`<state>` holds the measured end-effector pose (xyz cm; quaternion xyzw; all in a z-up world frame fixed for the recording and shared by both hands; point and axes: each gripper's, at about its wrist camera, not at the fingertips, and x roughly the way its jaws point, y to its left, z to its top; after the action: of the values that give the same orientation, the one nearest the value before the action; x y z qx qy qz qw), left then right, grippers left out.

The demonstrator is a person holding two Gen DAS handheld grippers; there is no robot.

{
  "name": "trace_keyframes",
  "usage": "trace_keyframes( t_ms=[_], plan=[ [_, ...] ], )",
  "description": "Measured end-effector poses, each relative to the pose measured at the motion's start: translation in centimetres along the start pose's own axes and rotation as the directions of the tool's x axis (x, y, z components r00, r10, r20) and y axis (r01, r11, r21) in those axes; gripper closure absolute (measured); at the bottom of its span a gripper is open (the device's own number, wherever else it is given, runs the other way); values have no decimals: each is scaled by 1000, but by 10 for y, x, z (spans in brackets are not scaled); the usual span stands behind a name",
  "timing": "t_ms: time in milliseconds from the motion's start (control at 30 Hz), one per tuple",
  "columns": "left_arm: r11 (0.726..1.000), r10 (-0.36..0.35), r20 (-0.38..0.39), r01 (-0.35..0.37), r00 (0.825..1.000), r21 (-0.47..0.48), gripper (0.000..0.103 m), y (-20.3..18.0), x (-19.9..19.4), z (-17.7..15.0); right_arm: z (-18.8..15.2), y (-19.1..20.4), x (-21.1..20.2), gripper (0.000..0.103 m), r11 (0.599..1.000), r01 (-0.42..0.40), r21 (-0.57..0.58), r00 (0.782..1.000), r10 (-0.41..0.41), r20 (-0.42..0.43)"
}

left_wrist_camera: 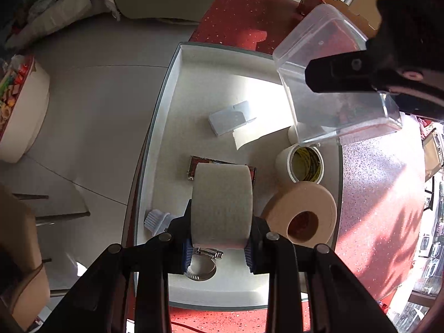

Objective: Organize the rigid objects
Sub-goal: 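Carry the tape roll with left tool while right tool carries the clear container to the tray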

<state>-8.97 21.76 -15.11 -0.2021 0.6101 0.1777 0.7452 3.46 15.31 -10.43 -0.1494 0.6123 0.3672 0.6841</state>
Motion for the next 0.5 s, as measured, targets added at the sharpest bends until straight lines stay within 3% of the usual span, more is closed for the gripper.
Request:
trace_keyframes(
  t_ms=[500],
  plan=[
    [1000, 20, -3, -20, 1000, 3, 71, -4, 3, 1, 8, -6, 6, 33, 1000, 23, -11, 1000, -23, -6]
  ],
)
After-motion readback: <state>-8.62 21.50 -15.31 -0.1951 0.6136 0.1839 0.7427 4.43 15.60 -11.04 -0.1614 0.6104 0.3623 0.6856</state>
